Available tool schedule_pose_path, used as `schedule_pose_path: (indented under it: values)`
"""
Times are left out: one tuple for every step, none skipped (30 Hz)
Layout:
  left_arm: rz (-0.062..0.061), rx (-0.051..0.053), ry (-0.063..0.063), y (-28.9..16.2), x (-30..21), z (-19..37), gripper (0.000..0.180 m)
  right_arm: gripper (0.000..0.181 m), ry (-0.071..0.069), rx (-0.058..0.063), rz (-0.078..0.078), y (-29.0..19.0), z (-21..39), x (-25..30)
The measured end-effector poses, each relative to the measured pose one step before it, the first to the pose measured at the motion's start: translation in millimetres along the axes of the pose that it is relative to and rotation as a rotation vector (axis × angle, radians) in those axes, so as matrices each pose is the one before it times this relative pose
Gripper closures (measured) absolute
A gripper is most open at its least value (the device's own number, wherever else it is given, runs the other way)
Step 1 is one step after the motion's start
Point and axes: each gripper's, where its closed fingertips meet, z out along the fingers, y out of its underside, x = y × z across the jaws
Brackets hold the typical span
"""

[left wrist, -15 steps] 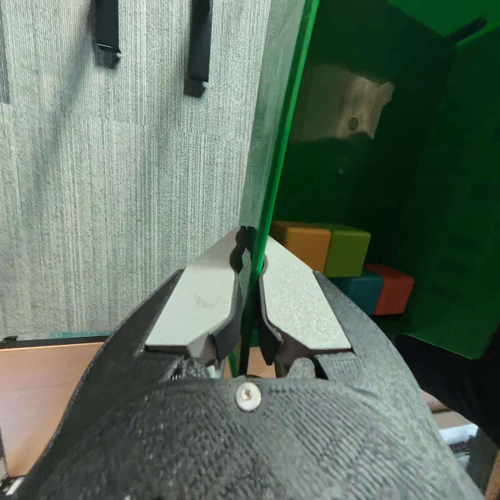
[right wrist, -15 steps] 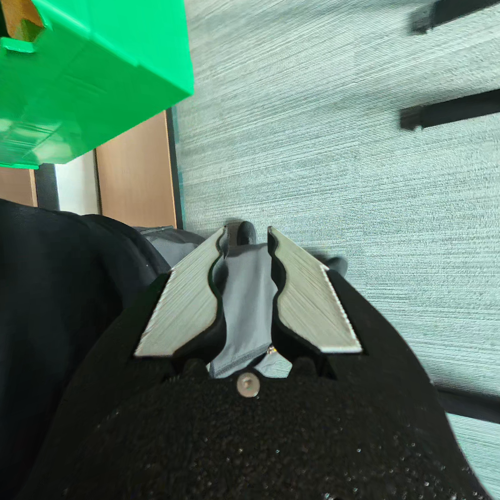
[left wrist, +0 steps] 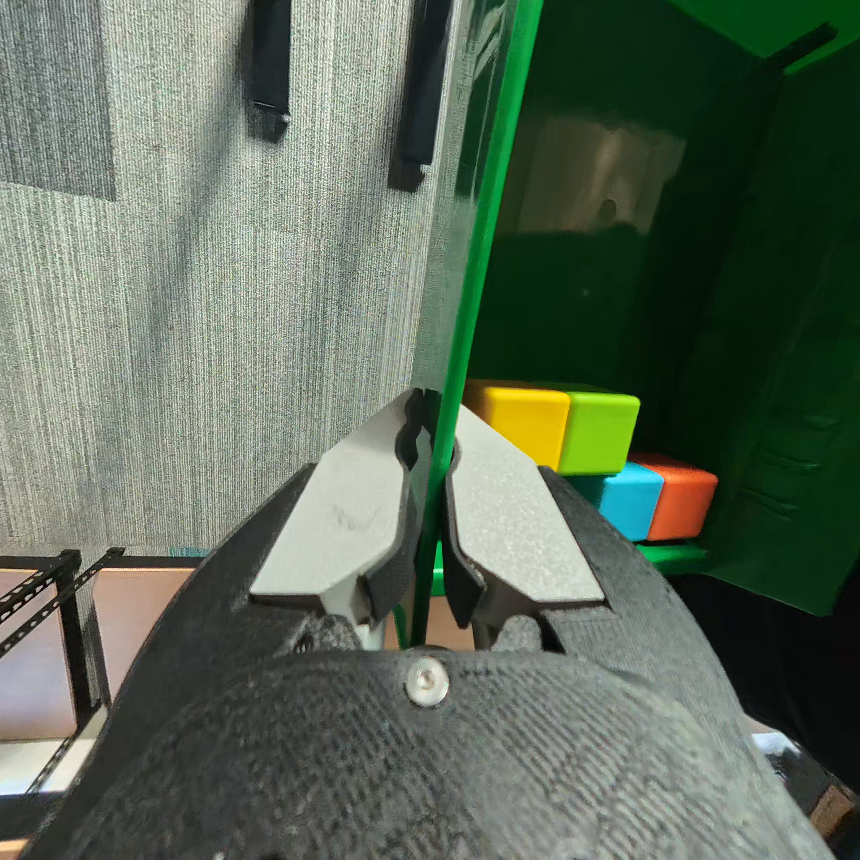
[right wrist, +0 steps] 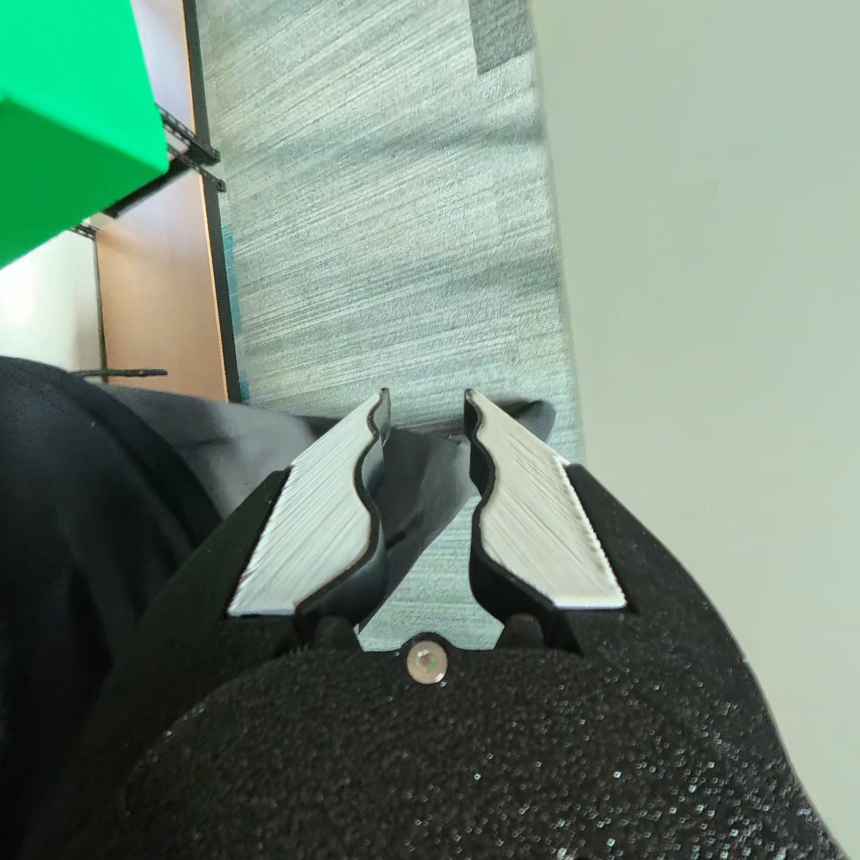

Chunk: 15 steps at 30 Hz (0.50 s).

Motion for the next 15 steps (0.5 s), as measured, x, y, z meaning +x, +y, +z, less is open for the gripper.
schedule_pose_path:
  values:
    - [-0.0136,-0.0047,-0.0030,-11.05,-2.91,-0.68,0.177,0.150,0.0031,0.0248,-0.0123,-21.10,-0.80,16.71]
    - [-0.0154,-0.0003,-0.0054,-11.17,-3.24,-0.19,0.177,0.150,0.0124,0.0238,-0.0086,-19.62,0.83,18.60]
    - [-0.0153,0.0046,-0.0081,-11.18,-3.28,-0.01,0.177,0.150,0.0210,0.0212,-0.0013,-18.19,1.45,20.38]
    - [-0.0147,0.0093,-0.0083,-11.28,-2.73,0.07,0.177,0.150,0.0255,0.0191,0.0041,-17.21,2.36,21.70]
    - [-0.0095,0.0129,-0.0092,-10.77,-2.05,0.06,0.177,0.149,0.0257,0.0153,0.0085,-16.47,3.56,22.01]
    - [-0.0097,0.0132,-0.0058,-9.60,-1.41,-0.16,0.177,0.148,0.0115,0.0122,0.0124,-15.58,4.89,19.45]
    - [-0.0101,0.0125,-0.0020,-8.30,-0.89,0.34,0.177,0.147,0.0048,0.0080,0.0179,-14.58,5.00,17.35]
    - [-0.0085,0.0125,0.0008,-6.98,-0.43,-0.11,0.177,0.144,0.0122,0.0096,0.0159,-15.38,5.40,16.99]
    - [-0.0103,0.0128,0.0038,-6.36,-0.09,0.77,0.177,0.142,0.0211,0.0125,0.0043,-14.83,5.25,16.77]
    - [-0.0152,0.0110,0.0040,-5.34,-0.16,0.88,0.177,0.142,0.0252,0.0085,-0.0096,-13.57,5.27,16.35]
    - [-0.0122,0.0075,-0.0001,-4.52,-0.96,0.97,0.177,0.142,0.0401,0.0025,-0.0193,-12.88,5.67,18.34]
    - [-0.0082,0.0004,-0.0025,-3.37,-1.60,0.96,0.177,0.142,0.0605,-0.0031,-0.0171,-12.46,5.97,22.76]
    - [-0.0040,-0.0064,-0.0027,-2.31,-1.57,1.04,0.177,0.142,0.0579,-0.0129,-0.0039,-11.74,7.74,24.09]
    - [0.0008,-0.0101,-0.0051,-1.89,-2.10,1.78,0.177,0.136,0.0465,-0.0208,0.0105,-11.39,9.25,23.91]
    - [0.0030,-0.0111,-0.0047,-1.11,-1.48,0.91,0.177,0.127,0.0379,-0.0108,0.0133,-13.61,8.99,22.88]
